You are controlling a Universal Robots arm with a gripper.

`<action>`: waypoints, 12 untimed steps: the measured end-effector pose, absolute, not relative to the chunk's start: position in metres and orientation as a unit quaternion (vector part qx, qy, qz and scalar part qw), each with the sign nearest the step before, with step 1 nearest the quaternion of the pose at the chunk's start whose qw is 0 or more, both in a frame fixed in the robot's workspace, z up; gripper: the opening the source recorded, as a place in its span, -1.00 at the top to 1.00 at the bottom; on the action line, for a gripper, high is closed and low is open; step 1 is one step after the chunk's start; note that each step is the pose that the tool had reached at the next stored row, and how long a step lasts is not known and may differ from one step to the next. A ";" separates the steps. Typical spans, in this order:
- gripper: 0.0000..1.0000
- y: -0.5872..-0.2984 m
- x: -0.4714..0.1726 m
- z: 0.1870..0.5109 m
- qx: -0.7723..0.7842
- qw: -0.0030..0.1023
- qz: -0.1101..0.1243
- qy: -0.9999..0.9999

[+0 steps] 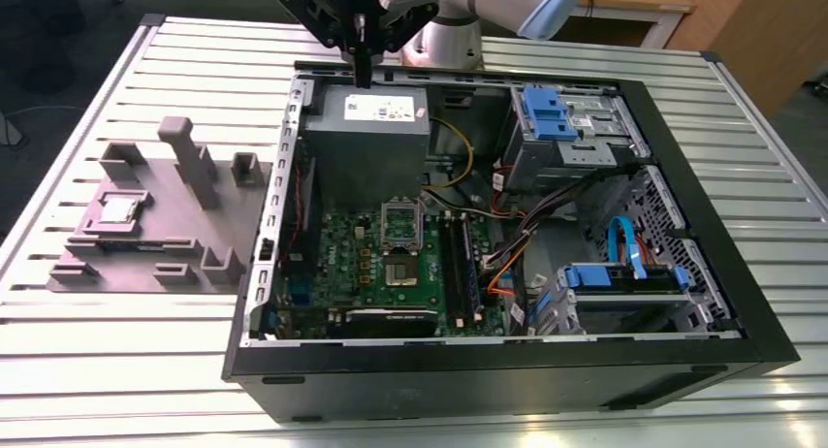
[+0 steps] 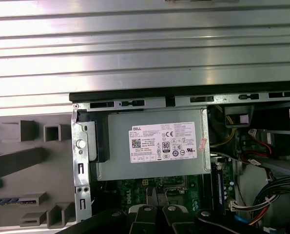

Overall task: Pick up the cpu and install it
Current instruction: 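Reach for the cpu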

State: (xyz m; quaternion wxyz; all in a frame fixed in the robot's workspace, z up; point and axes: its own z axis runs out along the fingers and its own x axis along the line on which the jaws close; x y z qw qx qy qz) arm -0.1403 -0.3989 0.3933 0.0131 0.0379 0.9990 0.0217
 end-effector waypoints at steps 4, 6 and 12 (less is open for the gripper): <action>0.79 -0.399 -0.146 0.393 0.038 0.013 0.022 0.999; 0.79 -0.399 -0.147 0.393 0.038 0.013 0.022 0.999; 0.79 -0.399 -0.160 0.393 0.038 0.013 0.022 0.999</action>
